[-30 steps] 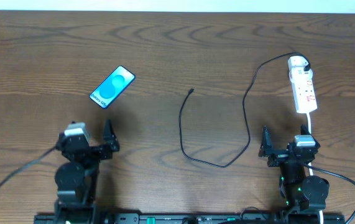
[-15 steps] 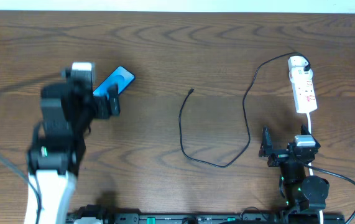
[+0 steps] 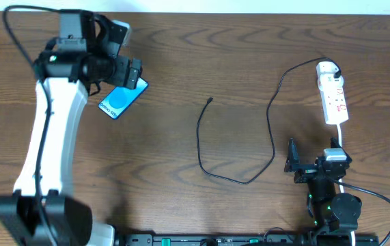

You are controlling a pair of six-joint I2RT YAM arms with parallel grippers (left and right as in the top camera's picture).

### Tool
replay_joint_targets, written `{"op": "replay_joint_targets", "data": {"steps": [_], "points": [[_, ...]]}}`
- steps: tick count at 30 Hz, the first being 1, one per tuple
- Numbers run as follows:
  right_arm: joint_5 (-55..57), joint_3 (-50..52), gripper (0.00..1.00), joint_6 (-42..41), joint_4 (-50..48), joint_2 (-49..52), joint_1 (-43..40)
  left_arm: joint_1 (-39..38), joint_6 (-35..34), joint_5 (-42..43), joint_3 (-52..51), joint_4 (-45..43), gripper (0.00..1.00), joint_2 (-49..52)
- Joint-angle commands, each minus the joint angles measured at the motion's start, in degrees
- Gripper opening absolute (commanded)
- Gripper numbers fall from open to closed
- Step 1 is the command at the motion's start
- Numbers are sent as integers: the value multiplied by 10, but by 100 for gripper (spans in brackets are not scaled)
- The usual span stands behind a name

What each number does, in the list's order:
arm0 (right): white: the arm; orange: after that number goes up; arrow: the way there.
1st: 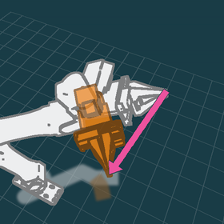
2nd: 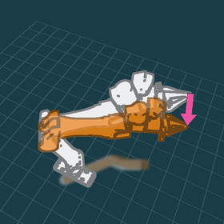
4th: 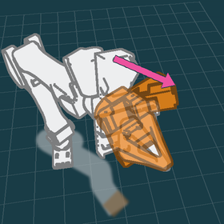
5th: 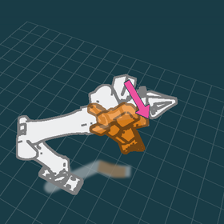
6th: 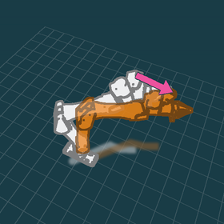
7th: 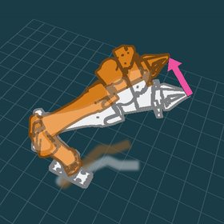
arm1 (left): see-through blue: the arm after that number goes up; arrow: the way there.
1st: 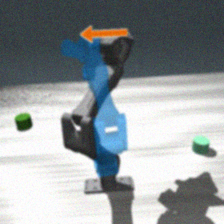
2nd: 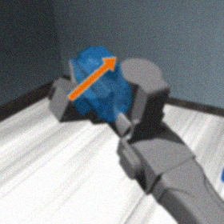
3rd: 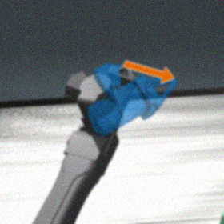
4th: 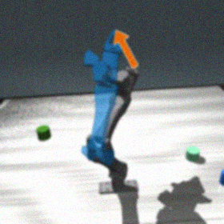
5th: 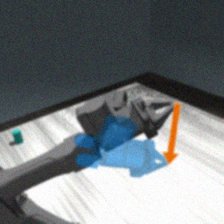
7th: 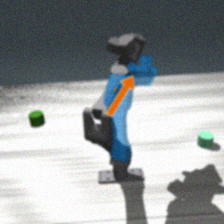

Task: Plug charger to phone and switch on socket
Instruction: 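Reach the left gripper forward over the blue phone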

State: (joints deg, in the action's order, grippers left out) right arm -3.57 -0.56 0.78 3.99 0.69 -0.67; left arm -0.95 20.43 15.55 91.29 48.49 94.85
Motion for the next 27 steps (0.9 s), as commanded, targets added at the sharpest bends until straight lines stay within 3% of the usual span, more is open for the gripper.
{"op": "replay_joint_targets", "data": {"steps": [1,8,16,27], "points": [[4,2,99,6,1,-3,4,0,29,2,12,0,94,36],[4,2,99,6,1,-3,4,1,32,-37,8,-37,94,91],[4,2,99,6,1,-3,4,7,93,-78,8,-51,94,147],[4,2,99,6,1,-3,4,38,101,-70,8,-49,94,219]]}}
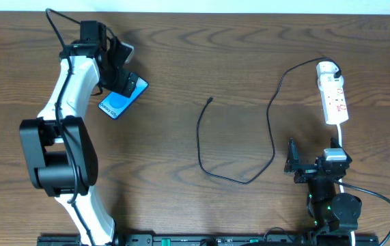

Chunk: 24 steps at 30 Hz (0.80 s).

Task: Plug charger to phone and switch on socket
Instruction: 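Reach the left gripper forward over the blue phone, then lower the left gripper and close it on the phone's bottom edge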

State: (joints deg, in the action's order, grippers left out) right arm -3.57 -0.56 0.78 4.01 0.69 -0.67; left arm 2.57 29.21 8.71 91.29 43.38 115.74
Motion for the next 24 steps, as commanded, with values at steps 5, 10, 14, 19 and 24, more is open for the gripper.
{"op": "replay_joint_targets", "data": {"steps": [5,10,14,19,24], "points": [[4,2,99,6,0,-3,4,1,26,-2,8,15,94,33],[4,2,99,6,0,-3,4,1,27,6,8,15,94,63],[4,2,99,6,0,-3,4,1,27,9,8,10,94,81],[4,2,99,6,0,-3,4,1,27,9,8,2,95,93],[4,2,99,6,0,-3,4,1,27,14,8,0,94,93]]}}
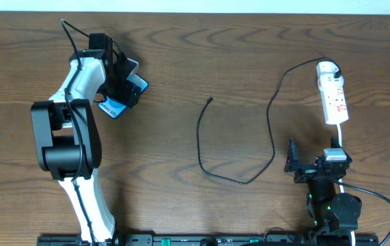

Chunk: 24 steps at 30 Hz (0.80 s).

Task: Plug charger to phone and switch on socket
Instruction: 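Lower the left gripper and close it on the phone's bottom edge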

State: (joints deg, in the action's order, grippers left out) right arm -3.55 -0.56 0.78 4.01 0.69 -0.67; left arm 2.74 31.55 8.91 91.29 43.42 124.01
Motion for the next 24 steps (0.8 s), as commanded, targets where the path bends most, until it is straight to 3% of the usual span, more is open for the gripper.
{"op": "replay_joint_targets", "data": {"steps": [1,24], "points": [[4,2,99,6,0,-3,4,-1,4,14,8,0,95,11],[4,2,99,6,0,-3,4,-24,-26,5,3,70,92,45]]}}
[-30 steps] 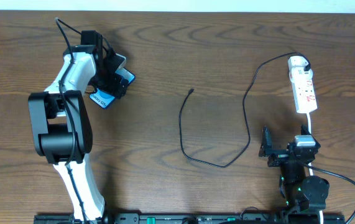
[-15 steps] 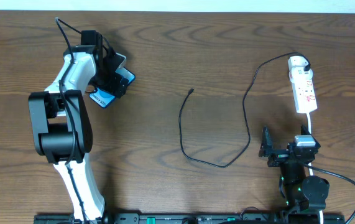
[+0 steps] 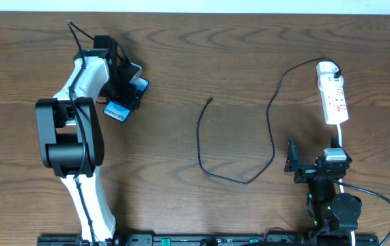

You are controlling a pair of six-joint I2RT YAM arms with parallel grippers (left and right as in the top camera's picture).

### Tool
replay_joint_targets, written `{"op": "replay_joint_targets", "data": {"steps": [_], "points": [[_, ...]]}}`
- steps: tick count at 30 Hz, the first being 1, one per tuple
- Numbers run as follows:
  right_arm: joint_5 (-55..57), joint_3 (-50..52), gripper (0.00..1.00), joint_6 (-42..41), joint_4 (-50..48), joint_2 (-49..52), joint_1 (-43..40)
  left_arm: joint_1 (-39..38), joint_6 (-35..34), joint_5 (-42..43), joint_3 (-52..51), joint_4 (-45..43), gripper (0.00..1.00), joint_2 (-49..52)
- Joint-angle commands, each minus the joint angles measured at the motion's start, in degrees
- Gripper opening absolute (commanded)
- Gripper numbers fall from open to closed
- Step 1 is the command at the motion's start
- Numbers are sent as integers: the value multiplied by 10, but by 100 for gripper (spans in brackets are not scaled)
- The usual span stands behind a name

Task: Plug charger to phone and switch on socket
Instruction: 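Lower the left gripper and close it on the phone's bottom edge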

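The blue phone (image 3: 120, 110) lies slanted at the table's back left. My left gripper (image 3: 126, 89) is down over its middle, fingers on either side and closed against it. The black charger cable (image 3: 201, 140) lies loose mid-table, with its free plug tip (image 3: 210, 100) pointing toward the back. Its other end runs to a white adapter (image 3: 326, 67) at the top of the white socket strip (image 3: 335, 100) on the right. My right gripper (image 3: 291, 162) sits near the front, below the strip, open and holding nothing.
The strip's white lead (image 3: 341, 133) drops toward the right arm's base. A black rail (image 3: 208, 240) runs along the front edge. Bare wood lies between the phone and the cable tip.
The phone's lower end has shifted slightly right and toward the front, with the left gripper still over it. The cable, strip and right arm are unchanged.
At first the left arm stood tall over the phone with its gripper above it. The arm then stretched out low and the gripper came down onto the phone's upper part. Now it grips the phone's middle, and the phone has turned a little.
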State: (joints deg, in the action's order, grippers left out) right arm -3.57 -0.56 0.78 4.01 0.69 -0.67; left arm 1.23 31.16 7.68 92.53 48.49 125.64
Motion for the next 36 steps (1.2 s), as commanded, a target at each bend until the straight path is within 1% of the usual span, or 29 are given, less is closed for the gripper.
{"op": "replay_joint_targets", "data": {"steps": [1,7,11,12,22,28,30,34,36], "points": [[4,2,99,6,0,-3,4,-10,-36,17,-9,23,92,28],[4,2,99,6,0,-3,4,-20,-181,22,-9,20,92,28],[4,2,99,6,0,-3,4,-21,-260,22,-9,13,92,28],[4,2,99,6,0,-3,4,-21,-266,22,-10,8,92,28],[4,2,99,6,0,-3,4,-23,-262,21,-17,-80,92,28],[4,2,99,6,0,-3,4,-34,-192,14,-35,-75,92,28],[4,2,99,6,0,-3,4,-36,-191,-6,-40,-72,92,29],[4,2,99,6,0,-3,4,-36,-187,-9,-49,-70,92,29],[4,2,99,6,0,-3,4,-37,-187,-9,-53,-70,89,28]]}}
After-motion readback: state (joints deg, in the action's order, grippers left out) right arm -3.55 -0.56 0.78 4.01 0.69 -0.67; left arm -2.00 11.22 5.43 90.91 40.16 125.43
